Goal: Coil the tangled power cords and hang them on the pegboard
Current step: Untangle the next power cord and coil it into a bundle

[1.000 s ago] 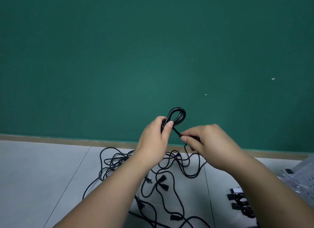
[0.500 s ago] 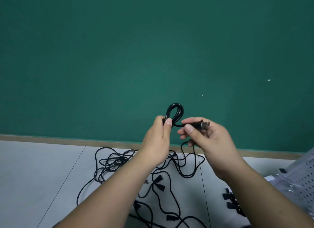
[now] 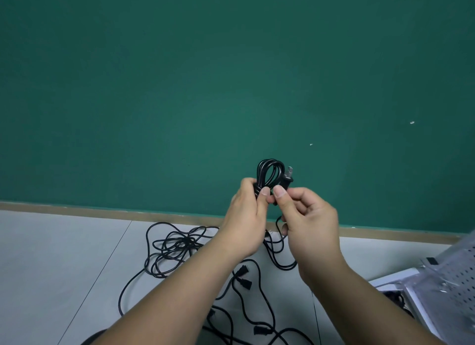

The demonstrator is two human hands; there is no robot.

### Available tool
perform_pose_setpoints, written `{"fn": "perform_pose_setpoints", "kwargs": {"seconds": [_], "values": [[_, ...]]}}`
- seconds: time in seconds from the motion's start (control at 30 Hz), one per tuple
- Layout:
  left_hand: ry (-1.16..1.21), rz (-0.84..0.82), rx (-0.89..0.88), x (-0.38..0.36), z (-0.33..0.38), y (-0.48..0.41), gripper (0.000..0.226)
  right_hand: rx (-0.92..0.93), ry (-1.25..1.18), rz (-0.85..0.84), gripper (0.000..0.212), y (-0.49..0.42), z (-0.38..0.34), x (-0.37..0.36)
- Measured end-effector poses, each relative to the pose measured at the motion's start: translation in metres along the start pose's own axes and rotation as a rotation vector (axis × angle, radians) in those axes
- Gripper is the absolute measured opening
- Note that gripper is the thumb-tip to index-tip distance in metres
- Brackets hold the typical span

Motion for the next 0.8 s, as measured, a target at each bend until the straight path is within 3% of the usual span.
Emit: {"fn": "perform_pose_setpoints", "kwargs": {"seconds": [0.27,0.57,0.8], "values": [[-0.01,0.055,-0.012,0.005,-0.005,-0.008,0.016,0.093,0.193,-0.035,0.019,-0.003,-0.003,0.003],[-0.092,0.049,-0.089,0.0,-0.001,0.002,0.036,-0.101,0.355,-0.195,0.027,-0.02,-0.009,0.003],[-0.257,0.049,-0.244,0.006,0.018,0.008,0.035,-0.295,0.208,-0.203,0.045,-0.023,-0.004,0.01]]}}
Point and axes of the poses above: each hand's wrist, its own y-axis away from the middle knuckle, its own x-axis out of the back of the hand, z = x × y, the point moved 7 cm from there along -y, towards the middle knuckle, and after that the axes turned 13 degrees about -y, right-handed, at the moved point
